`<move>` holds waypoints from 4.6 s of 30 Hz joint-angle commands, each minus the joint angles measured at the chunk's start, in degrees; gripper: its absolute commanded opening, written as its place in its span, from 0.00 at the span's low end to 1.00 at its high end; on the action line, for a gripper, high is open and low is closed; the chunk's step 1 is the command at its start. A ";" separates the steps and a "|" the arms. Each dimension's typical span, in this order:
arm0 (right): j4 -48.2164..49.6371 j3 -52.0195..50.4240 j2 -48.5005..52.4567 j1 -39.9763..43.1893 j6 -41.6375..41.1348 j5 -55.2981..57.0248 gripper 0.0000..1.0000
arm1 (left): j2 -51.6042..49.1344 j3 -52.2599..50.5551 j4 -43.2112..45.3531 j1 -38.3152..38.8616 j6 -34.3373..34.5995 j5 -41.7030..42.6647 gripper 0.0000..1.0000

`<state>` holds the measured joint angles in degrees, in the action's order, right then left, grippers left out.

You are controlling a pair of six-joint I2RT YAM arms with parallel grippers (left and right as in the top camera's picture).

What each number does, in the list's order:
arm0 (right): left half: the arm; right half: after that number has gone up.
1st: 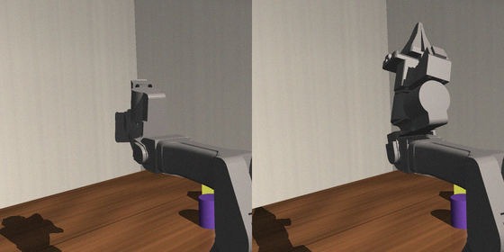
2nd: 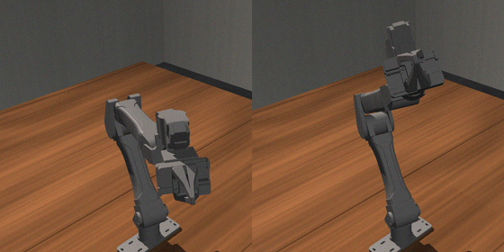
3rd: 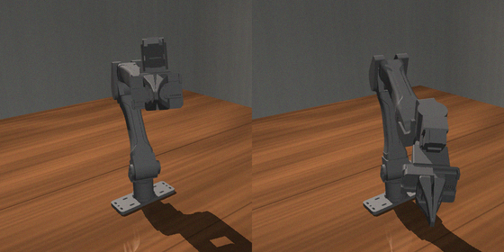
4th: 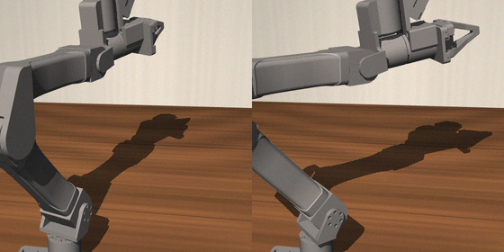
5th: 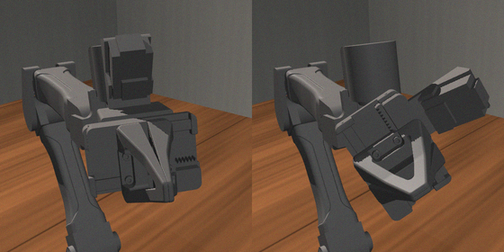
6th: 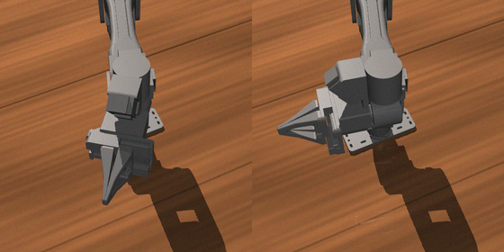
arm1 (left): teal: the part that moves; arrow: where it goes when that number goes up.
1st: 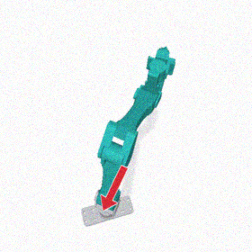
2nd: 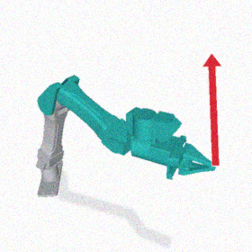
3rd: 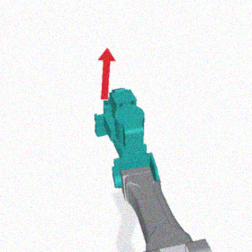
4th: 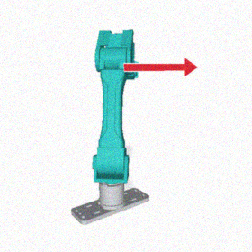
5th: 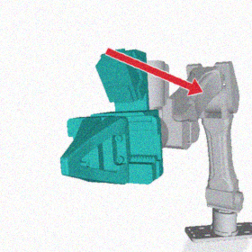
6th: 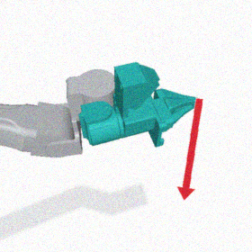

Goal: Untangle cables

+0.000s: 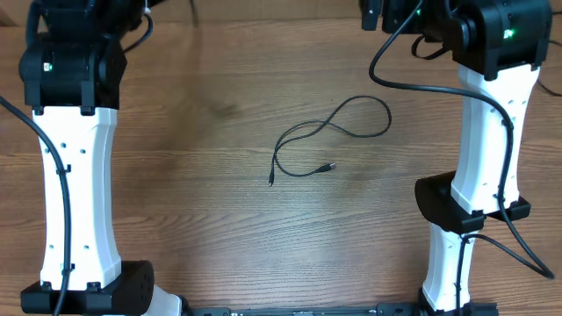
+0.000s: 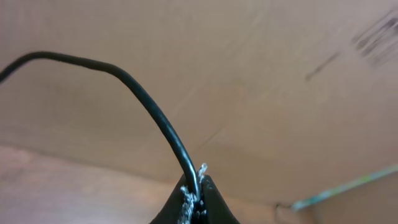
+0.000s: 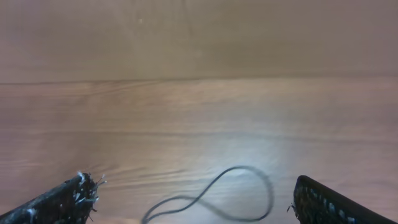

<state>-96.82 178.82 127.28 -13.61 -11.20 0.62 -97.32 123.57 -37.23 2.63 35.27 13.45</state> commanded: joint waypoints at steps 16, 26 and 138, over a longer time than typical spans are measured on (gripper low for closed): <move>-0.24 0.35 17.29 -2.51 -38.93 -12.13 1.00 | 2.29 0.72 12.39 -1.29 18.23 11.65 0.04; -0.04 -14.51 21.42 -3.21 -62.69 -16.79 1.00 | 2.29 0.72 8.39 -1.62 11.10 8.33 0.04; 46.71 -69.09 -2.86 58.14 -31.01 -3.74 0.04 | 2.08 0.66 -20.96 -1.44 -2.49 3.08 0.04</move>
<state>-52.73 114.69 124.49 44.88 -34.48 -1.45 -96.97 123.57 -57.32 1.37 34.28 15.86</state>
